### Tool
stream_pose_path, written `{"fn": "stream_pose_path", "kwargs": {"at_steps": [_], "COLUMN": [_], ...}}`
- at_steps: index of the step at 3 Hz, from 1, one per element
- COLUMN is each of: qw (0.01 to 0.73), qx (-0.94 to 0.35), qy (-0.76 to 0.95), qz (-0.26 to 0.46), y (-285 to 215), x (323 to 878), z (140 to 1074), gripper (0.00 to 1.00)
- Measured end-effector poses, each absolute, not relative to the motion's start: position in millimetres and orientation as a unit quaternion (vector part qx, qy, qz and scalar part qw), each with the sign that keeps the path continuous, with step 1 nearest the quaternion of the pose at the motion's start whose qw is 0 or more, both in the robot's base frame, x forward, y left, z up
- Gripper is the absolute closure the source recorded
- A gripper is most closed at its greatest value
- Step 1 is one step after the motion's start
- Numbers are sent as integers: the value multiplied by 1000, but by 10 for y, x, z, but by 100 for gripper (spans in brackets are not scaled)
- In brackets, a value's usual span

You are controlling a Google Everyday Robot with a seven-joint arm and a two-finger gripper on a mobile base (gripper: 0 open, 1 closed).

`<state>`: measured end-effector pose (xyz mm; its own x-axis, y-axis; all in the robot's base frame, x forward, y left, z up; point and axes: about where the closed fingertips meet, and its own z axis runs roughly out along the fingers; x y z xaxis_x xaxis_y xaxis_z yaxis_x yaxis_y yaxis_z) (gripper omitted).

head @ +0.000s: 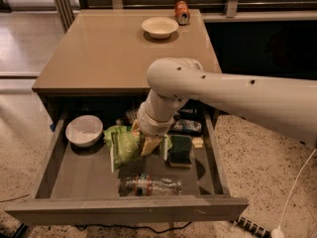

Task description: Place green jalapeno chip bag into top drawer

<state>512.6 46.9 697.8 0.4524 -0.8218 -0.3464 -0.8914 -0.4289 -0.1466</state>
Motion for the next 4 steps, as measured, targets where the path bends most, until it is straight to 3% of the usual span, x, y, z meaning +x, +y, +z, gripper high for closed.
{"fn": "stream_pose_path", "kwargs": {"at_steps": [2, 4], "qw": [147, 173], "qx": [-833, -828], "qy": [519, 515], "qz": [124, 139], "y": [317, 442], "x": [4928, 5169], "z": [6790, 6586], "gripper": [100, 100]}}
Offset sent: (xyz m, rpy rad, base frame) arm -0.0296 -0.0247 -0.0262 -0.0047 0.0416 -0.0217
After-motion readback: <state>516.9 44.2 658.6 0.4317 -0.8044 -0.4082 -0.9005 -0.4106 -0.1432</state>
